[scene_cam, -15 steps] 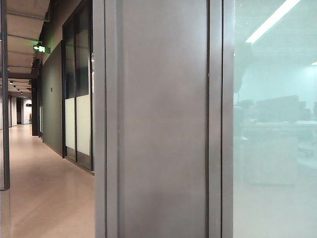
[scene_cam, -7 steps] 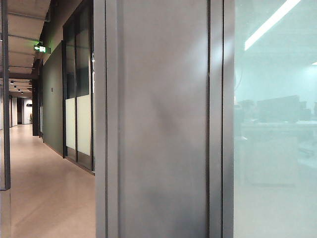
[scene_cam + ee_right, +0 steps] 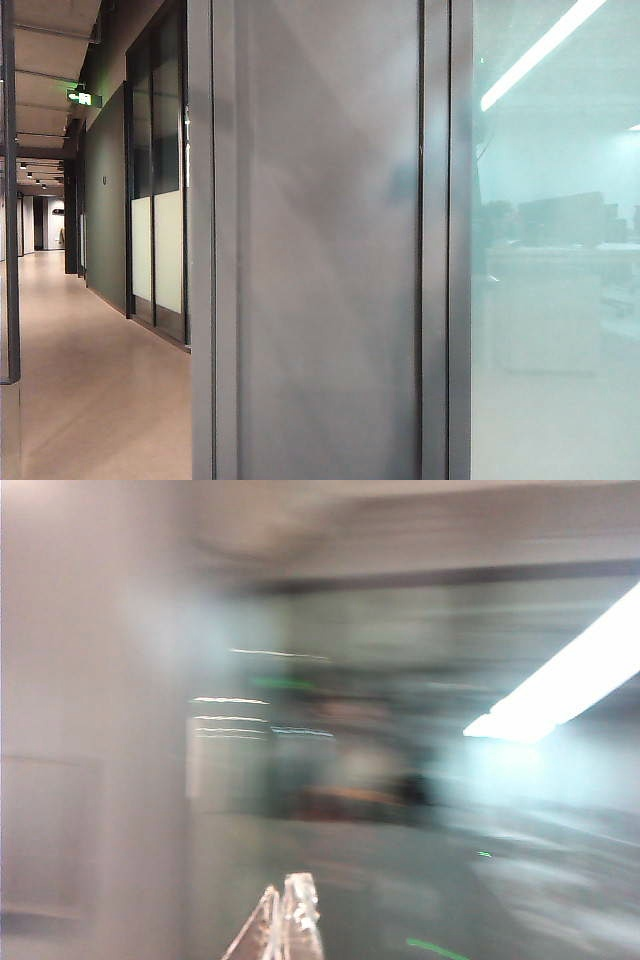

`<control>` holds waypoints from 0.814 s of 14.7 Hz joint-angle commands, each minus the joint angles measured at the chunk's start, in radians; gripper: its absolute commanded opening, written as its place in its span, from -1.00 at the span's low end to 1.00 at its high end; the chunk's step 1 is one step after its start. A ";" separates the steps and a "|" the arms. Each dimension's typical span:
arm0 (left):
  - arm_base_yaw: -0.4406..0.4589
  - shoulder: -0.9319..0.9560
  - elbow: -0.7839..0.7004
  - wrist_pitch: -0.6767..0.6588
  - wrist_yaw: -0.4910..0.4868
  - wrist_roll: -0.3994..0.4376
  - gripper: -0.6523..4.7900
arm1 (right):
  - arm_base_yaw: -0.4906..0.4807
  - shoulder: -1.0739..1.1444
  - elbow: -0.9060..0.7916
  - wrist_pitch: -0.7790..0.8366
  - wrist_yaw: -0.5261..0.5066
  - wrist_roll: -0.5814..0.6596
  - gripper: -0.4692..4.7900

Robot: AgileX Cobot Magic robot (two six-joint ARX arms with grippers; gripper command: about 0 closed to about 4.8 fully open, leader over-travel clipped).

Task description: Raise the arm to find the leftmost switch on the wall and turn off the lights.

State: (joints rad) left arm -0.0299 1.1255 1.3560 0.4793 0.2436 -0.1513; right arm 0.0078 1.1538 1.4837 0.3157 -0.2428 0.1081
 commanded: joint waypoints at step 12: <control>-0.200 0.157 0.230 -0.127 0.063 -0.196 -0.78 | 0.315 0.240 0.368 -0.330 -0.432 0.147 -0.83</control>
State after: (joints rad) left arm -0.1993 1.2694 1.5494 0.3943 0.3016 -0.3431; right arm 0.3199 1.3968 1.8469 -0.0196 -0.6758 0.2504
